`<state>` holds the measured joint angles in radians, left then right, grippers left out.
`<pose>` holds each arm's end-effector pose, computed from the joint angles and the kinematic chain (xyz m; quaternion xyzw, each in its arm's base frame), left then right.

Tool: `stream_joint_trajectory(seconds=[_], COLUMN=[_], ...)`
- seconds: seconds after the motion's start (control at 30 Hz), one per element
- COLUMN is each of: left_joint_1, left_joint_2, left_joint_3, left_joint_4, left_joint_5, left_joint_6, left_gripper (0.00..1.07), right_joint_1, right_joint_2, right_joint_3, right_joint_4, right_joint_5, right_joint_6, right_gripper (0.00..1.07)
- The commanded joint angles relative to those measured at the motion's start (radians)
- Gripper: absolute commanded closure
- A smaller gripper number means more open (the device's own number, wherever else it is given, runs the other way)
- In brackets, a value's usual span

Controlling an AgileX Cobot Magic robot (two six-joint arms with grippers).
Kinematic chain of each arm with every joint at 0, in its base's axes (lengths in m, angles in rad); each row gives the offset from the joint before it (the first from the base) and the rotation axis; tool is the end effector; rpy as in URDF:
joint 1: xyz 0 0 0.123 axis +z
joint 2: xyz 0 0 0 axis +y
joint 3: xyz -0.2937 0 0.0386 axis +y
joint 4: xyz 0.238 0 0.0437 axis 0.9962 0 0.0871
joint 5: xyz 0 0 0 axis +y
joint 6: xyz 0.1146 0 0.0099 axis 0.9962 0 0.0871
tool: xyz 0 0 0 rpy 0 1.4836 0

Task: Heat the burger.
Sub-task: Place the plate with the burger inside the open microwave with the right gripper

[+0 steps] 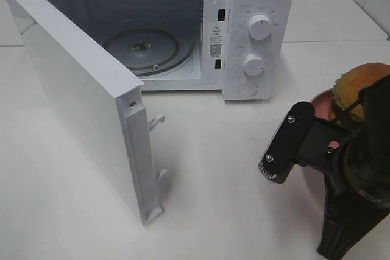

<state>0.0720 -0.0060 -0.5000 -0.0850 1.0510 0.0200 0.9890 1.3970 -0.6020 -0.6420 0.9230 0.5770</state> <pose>-0.0034 -0.0087 0.2628 -0.0205 0.8481 -0.0181 0.5291 0.1503 0.1285 0.1787 -0.3877 0.8880 -0.1943 0.1532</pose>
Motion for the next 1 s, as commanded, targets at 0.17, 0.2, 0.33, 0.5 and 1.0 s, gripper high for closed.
stream_joint_trajectory(seconds=[0.17,0.2,0.33,0.5,1.0], left_joint_1=[-0.005,-0.005,-0.005,-0.005,-0.005], left_joint_2=[-0.02,-0.02,-0.02,-0.02,-0.02], left_joint_3=[0.002,0.002,0.002,0.002,0.002], left_joint_4=[-0.007,-0.007,-0.007,-0.007,-0.007], left_joint_5=[-0.015,-0.015,-0.015,-0.015,-0.015], left_joint_6=[0.003,0.003,0.003,0.003,0.003], left_gripper=[0.14,0.14,0.14,0.14,0.14], right_joint_1=[0.065,0.065,0.065,0.065,0.065], right_joint_2=[-0.011,-0.011,-0.011,-0.011,-0.011], right_joint_3=[0.001,0.001,0.001,0.001,0.001], right_joint_4=[-0.079,-0.09,-0.099,-0.111,-0.119], right_joint_5=[0.024,0.015,-0.006,-0.06,-0.182], right_joint_6=[-0.092,-0.112,-0.158,-0.225,-0.528], right_gripper=[1.07,1.07,1.07,1.07,1.07])
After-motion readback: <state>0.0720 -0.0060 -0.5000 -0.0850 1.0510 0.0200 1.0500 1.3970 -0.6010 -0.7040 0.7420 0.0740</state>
